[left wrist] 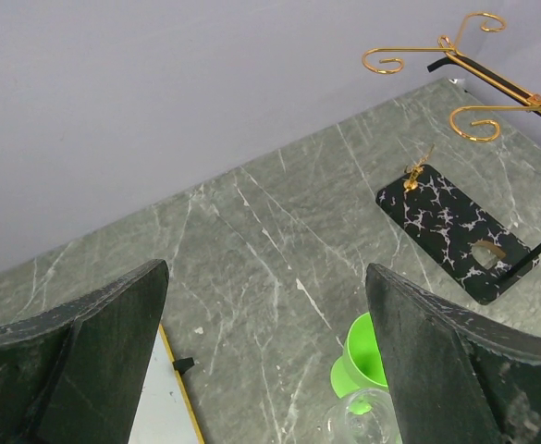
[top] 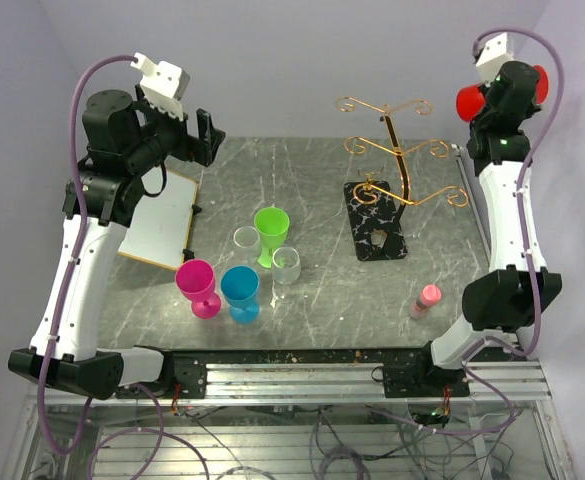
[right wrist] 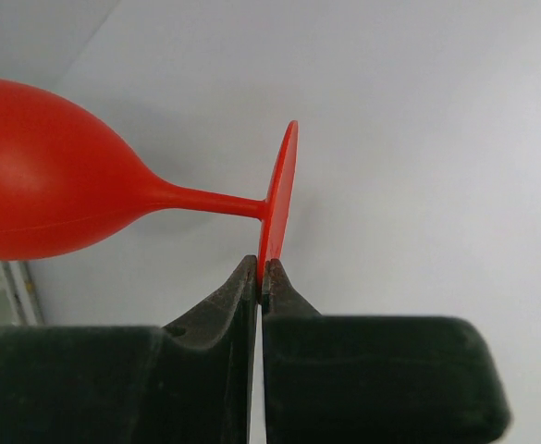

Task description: Place the wine glass upside down on the wine glass rack

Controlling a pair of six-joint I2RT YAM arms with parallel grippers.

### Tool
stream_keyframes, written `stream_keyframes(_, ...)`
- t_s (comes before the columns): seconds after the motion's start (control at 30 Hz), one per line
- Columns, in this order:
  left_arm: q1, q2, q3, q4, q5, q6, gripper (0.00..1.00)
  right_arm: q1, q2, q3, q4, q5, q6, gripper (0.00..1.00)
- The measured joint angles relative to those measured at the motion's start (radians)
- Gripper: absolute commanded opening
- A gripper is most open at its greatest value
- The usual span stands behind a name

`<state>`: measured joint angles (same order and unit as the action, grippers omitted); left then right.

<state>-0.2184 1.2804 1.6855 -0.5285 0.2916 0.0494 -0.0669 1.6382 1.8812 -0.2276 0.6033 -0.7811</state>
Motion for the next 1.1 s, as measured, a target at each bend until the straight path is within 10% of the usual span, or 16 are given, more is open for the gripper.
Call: stream_keyframes(1.1,0.008,0.002,-0.037,0.0,0.023,-0.001,0.98,0.235,0.115,-0.294,0.19,-0.144,-0.467,0.0)
